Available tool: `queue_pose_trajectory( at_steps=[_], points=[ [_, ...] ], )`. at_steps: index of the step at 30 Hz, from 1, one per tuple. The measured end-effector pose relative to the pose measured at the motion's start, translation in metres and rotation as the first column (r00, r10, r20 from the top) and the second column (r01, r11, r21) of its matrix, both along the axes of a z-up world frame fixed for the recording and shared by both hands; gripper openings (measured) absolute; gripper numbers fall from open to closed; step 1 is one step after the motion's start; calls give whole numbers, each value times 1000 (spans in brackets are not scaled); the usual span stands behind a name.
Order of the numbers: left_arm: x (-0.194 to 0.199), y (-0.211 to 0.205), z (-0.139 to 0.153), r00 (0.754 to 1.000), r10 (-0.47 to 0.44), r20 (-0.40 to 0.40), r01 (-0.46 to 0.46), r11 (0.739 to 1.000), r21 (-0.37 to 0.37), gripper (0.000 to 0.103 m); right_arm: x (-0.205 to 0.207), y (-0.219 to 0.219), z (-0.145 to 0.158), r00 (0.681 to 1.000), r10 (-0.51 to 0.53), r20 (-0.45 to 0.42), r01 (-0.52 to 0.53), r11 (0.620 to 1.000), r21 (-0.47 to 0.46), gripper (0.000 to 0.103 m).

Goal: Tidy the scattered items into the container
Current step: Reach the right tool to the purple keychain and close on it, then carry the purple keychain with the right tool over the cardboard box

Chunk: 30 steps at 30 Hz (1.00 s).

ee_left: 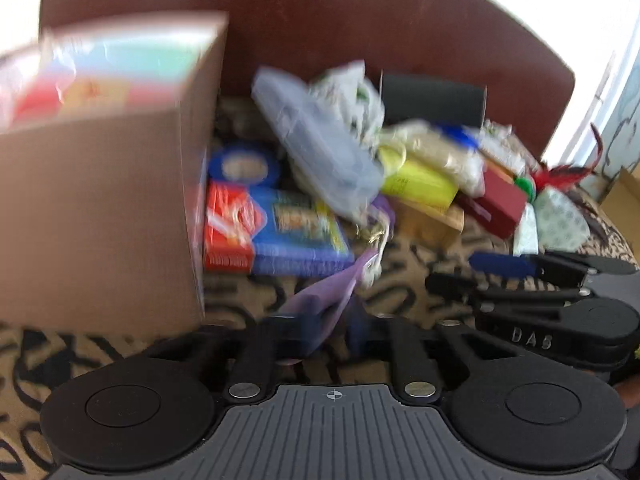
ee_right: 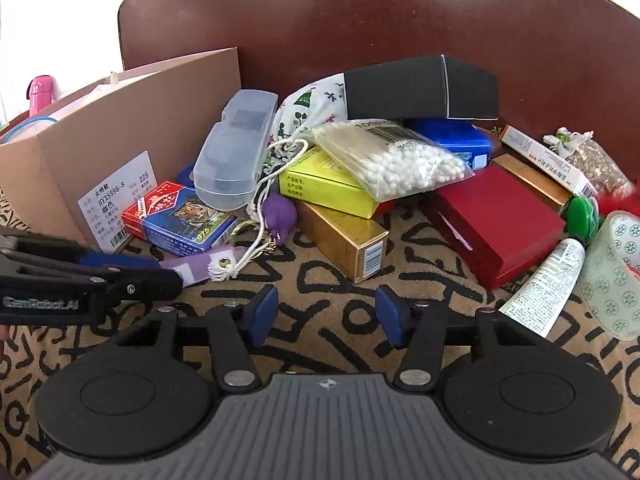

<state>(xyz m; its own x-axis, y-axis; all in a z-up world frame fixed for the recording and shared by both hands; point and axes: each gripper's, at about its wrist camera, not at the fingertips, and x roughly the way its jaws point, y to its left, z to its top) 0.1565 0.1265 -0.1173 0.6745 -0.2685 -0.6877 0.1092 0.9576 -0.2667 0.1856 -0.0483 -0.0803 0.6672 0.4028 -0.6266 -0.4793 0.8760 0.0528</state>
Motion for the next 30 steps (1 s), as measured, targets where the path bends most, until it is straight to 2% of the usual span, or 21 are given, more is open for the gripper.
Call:
queue_pose_trajectory(
  at_steps=[5,11,16,20,25,26,27,30],
  points=[
    [-7,2,2,1000,8,3,-8,1000,-12,0,-3,0,3,1000,1,1,-1,1000,6,59],
    [-43,14,9,1000,1,-28,-3,998,-56,0,-13,-4,12,1000,9,13,-9,1000,15,59],
    [-80,31,11,997,33,-70,-39,994,-98,0,-21,0,18,999,29,17,-29,999,28,59],
    [-110,41,13,994,39,-100,-49,994,-96,0,-30,6,21,998,62,11,-63,997,43,59],
    [-123,48,12,994,49,-102,-61,992,-115,0,-37,20,19,994,113,-13,-112,992,56,59],
    [-122,48,11,994,51,-98,-63,991,-121,15,-38,24,17,993,114,-17,-113,992,49,59],
    [-122,47,10,994,45,-97,-57,990,-127,23,-38,26,16,993,114,-22,-113,993,47,59],
    [-120,44,9,995,24,-94,-36,992,-120,23,-34,29,13,992,109,-59,-105,992,70,59]
  ],
)
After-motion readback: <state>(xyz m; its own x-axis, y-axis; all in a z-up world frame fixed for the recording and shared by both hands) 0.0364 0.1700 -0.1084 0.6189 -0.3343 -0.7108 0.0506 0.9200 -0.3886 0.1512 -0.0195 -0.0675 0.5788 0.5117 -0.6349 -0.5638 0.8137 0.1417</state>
